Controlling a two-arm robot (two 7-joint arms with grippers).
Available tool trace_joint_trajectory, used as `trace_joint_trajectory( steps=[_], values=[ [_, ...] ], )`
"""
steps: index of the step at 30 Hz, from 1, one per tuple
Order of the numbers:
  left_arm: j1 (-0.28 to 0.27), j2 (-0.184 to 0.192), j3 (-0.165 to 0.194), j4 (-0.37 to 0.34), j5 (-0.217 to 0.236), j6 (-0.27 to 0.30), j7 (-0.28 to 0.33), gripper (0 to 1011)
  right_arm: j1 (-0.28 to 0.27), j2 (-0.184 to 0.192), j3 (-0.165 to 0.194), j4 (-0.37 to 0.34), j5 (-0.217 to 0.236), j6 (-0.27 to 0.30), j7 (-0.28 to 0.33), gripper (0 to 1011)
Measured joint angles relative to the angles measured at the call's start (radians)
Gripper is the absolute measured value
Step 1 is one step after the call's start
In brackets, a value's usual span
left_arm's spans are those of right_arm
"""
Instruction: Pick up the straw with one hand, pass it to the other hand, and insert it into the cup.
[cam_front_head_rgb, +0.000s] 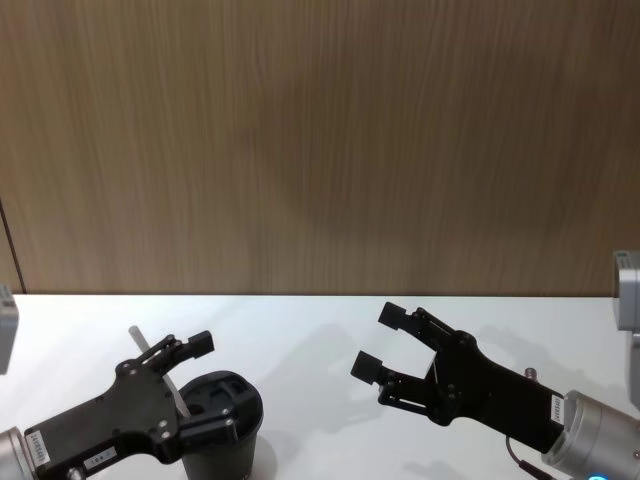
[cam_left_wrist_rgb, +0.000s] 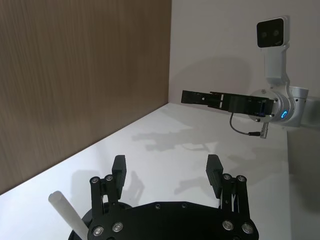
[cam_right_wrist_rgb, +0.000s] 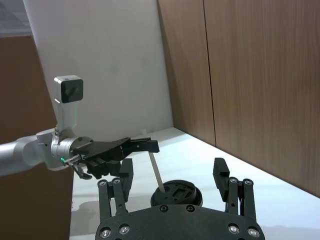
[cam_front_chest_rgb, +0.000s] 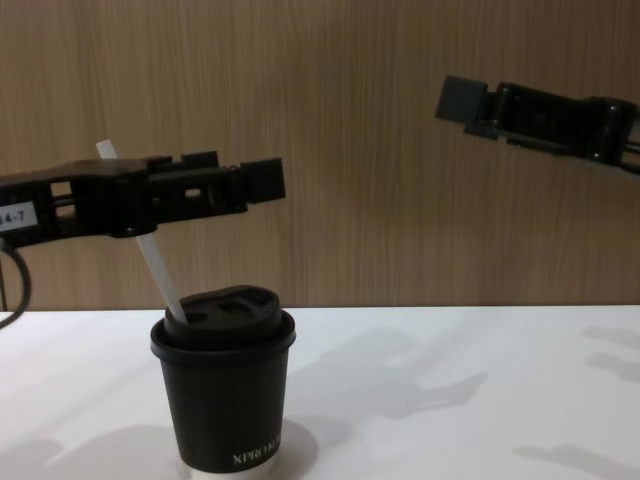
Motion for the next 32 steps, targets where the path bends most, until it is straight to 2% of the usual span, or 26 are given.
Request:
trace_joint_trajectory(
  steps=[14, 32],
  values=[
    [-0.042, -0.024, 0.030, 0.042, -0.005, -0.021, -0.032, 1003, 0.000, 0.000, 0.000, 0.000, 0.000, 0.000, 0.000, 1001],
    [-0.057, -0.033, 0.040, 0.056, -0.007, -0.029, -0.043, 1003, 0.000, 0.000, 0.000, 0.000, 0.000, 0.000, 0.000, 1001]
  ],
)
